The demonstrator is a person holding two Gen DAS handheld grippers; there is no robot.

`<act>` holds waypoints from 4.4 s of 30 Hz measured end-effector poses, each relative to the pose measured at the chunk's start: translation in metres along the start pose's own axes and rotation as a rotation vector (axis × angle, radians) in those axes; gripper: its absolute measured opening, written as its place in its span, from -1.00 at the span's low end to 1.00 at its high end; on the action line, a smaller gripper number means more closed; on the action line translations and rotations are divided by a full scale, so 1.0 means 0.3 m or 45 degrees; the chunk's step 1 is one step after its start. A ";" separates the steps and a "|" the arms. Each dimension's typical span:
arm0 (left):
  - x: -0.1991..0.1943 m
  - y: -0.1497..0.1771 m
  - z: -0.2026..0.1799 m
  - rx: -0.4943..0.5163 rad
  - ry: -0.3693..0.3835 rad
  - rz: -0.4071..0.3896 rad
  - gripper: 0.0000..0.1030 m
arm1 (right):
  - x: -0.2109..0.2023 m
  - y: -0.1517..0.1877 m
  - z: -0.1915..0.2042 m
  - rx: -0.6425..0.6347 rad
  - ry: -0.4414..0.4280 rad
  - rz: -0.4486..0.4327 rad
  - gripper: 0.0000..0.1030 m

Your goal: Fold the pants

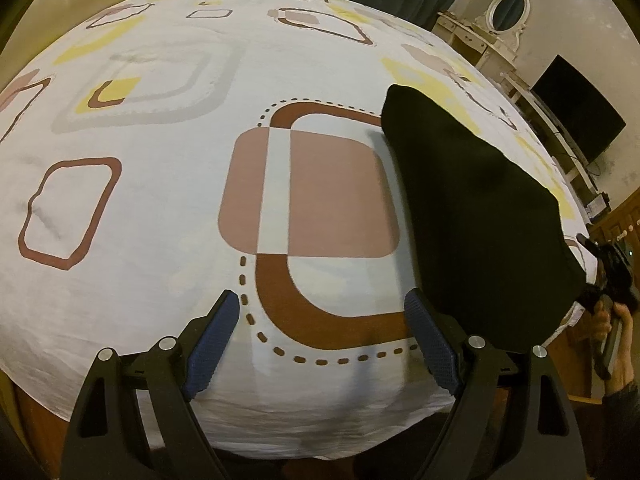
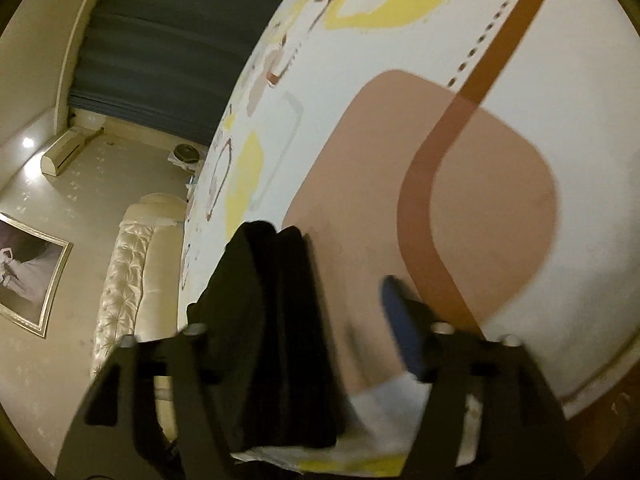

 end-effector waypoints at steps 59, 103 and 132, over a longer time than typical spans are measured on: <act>-0.043 -0.106 0.100 -0.065 0.266 0.035 -0.29 | 0.274 0.459 0.485 -0.560 -0.090 0.320 -0.33; -0.083 -0.085 0.191 -0.013 0.189 -0.026 -0.12 | 0.367 0.547 0.586 -0.538 -0.160 0.358 -0.31; -0.012 -0.422 0.320 -0.119 0.457 -0.092 0.56 | 0.553 0.245 0.716 -0.433 -0.189 0.367 0.45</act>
Point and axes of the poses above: each gripper's, at about its wrist camera, not at the fingertips, and x roughly the way its jaws point, z to its left, y to its underside, the point moved 8 cm from there along x, roughly the way its jaws point, and after that the axes turned 15 degrees about y, right-handed, at the moved point
